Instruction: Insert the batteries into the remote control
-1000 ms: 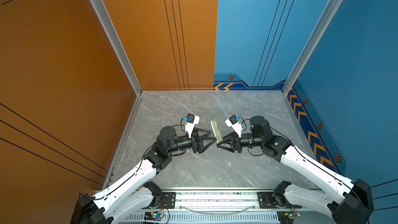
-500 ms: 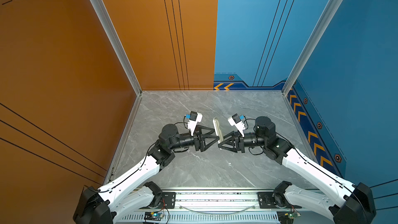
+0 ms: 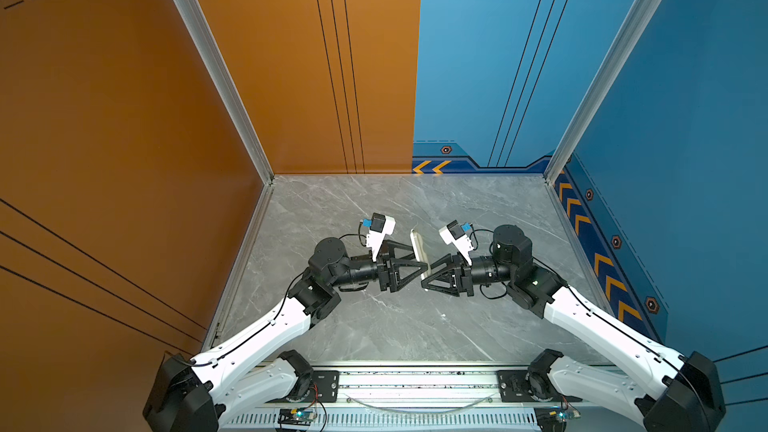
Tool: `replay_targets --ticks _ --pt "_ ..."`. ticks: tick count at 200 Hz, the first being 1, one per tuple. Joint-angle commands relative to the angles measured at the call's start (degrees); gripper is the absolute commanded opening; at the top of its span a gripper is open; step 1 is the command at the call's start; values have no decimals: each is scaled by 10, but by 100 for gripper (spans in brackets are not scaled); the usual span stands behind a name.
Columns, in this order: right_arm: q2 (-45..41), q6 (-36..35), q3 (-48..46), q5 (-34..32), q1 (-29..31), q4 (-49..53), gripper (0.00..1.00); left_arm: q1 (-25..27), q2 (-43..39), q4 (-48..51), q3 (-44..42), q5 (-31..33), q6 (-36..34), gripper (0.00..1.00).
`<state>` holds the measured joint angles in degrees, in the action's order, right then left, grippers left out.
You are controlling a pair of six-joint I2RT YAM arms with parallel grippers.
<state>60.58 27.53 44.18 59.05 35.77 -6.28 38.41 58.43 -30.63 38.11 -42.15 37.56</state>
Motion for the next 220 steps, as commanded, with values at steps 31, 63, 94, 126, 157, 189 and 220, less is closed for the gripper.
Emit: replay_targets --ticks 31,63,94,126,157,189,220 --pt "-3 3 -6 23 9 -32 12 11 8 -34 22 -13 11 68" --pt "-2 3 -5 26 10 -33 12 13 11 -44 20 -12 15 60" --pt "0 2 -5 26 11 -35 12 15 12 -47 22 -12 16 53" --pt "1 1 -4 27 12 -35 12 15 13 -51 21 -10 18 43" --pt "2 -1 -3 26 13 -31 12 15 15 -53 22 -9 20 35" --pt "-2 -25 3 9 12 4 23 15 16 -53 22 -6 21 28" --pt "-11 -71 16 -23 13 70 45 14 14 -54 20 0 23 22"
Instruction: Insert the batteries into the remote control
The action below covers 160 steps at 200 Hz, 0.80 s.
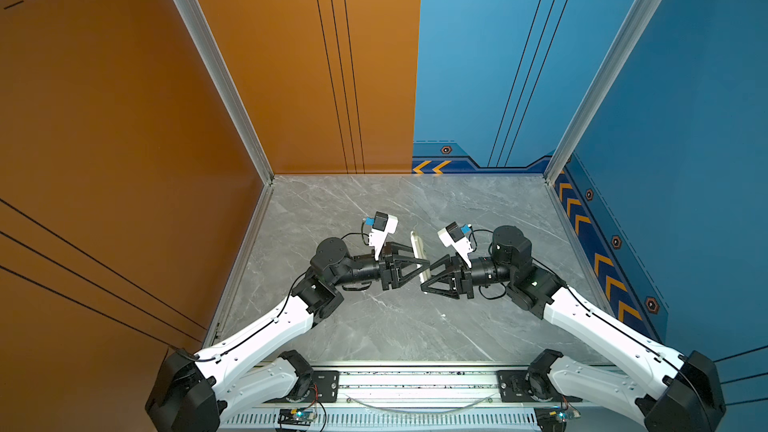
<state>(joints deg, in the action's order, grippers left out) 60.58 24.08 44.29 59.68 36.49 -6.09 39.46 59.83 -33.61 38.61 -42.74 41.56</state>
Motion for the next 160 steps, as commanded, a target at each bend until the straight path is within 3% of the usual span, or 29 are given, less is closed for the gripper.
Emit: replay_targets --ticks 1,77,160 --pt "-11 -37 16 -30 6 70 46 3 0 -24 15 6 -17 22" --pt "-23 -96 34 -125 2 161 74 -17 -10 6 13 34 -17 15" --pt "-59 -165 76 -272 -37 290 91 -39 -42 306 69 191 -103 9"
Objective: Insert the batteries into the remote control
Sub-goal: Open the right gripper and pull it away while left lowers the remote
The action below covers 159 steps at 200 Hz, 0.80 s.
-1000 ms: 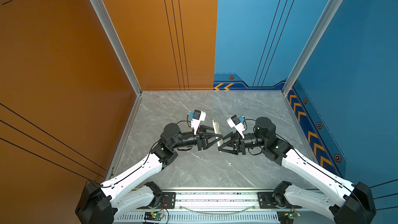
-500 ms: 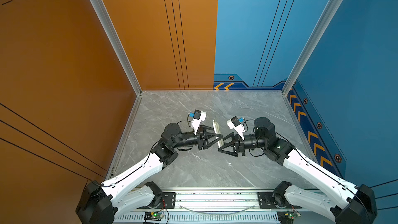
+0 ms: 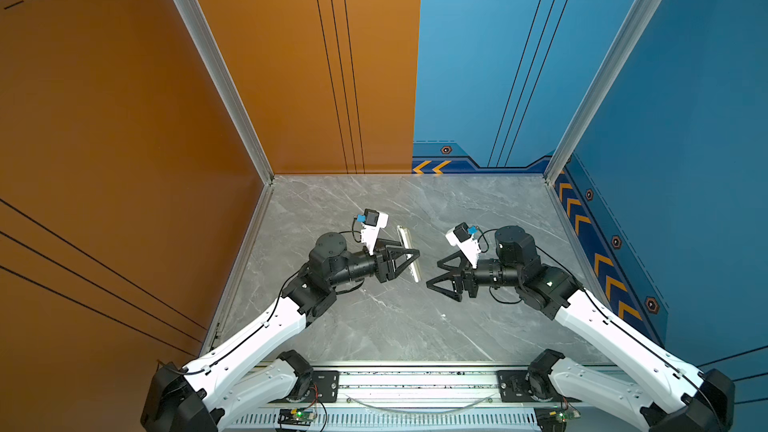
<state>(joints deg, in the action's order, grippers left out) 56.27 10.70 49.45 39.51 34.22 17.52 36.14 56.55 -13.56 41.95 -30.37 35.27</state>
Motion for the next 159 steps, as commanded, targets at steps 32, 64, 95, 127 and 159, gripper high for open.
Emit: replay_targets --ticks 32,64,95,127,159 --pt "-23 -39 32 -190 -17 84 94 -8 11 224 80 131 -53 8" --pt "-43 -47 12 -327 -9 85 96 -2 50 333 131 160 -62 8" --pt "-20 -52 13 -405 -4 99 96 6 78 360 151 178 -46 8" --pt "4 -54 6 -434 0 91 96 17 115 411 187 213 -34 9" --pt "15 -53 -3 -435 0 66 97 45 168 497 239 284 -38 9"
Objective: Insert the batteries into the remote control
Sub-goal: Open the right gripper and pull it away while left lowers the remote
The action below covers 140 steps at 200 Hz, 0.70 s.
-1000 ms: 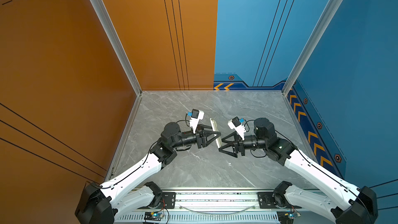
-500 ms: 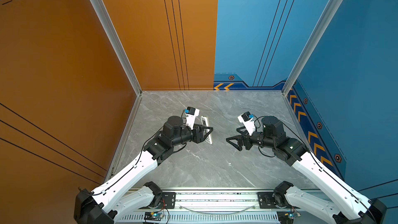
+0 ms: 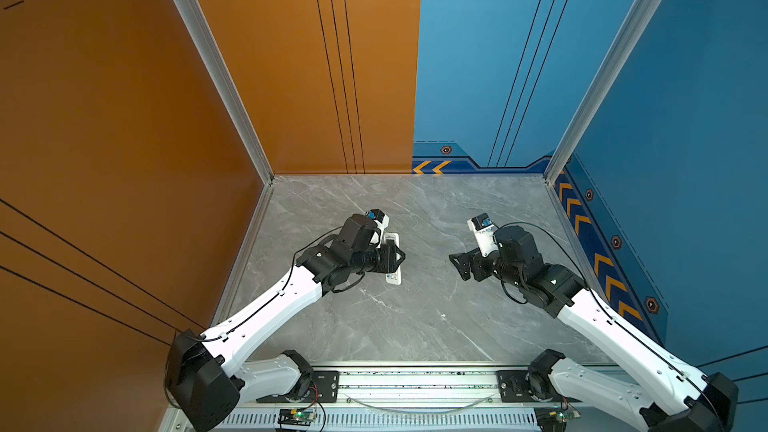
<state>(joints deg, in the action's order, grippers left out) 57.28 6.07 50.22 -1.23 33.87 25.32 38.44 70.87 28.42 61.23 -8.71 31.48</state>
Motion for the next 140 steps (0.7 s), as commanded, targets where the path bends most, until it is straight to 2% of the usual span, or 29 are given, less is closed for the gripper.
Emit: replay_targets --ticks 1,62,140 --pt "5 -7 -11 -27 4 -13 97 23 26 80 47 70 0 9" --pt "31 4 -16 -16 -3 -23 98 89 121 131 77 181 44 6" --pt "39 15 -31 0 -9 -36 100 112 194 139 85 191 81 3"
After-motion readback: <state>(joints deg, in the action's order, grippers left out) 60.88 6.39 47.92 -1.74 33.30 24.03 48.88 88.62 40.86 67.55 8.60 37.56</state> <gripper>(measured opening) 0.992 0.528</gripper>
